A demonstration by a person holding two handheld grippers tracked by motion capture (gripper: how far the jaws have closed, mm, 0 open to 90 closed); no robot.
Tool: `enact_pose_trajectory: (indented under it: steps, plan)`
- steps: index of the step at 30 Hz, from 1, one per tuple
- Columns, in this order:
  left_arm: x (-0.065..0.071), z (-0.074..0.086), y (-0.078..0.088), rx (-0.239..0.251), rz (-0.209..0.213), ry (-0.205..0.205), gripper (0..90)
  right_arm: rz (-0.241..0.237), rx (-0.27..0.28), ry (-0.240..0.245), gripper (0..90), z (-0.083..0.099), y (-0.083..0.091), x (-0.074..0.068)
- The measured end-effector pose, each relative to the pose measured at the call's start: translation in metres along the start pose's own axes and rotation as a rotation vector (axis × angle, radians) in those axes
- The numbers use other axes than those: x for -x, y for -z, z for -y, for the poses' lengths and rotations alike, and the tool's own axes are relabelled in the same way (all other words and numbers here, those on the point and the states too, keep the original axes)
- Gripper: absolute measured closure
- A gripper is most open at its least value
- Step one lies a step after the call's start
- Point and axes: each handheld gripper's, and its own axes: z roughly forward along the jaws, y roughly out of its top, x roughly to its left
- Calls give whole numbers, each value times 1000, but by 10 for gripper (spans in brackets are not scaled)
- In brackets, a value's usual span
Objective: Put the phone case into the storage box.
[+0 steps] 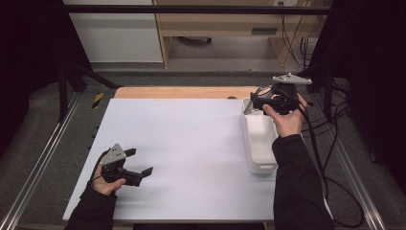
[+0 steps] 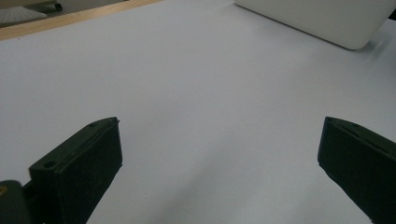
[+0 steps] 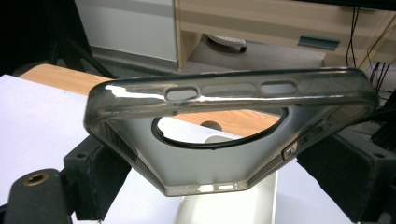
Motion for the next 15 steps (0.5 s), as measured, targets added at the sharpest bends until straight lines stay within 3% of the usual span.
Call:
enact_pose_trajectory:
  steps: [15]
  plan:
    - [0, 0, -1, -3, 4, -5, 0, 65, -33, -39, 122, -2, -24, 9]
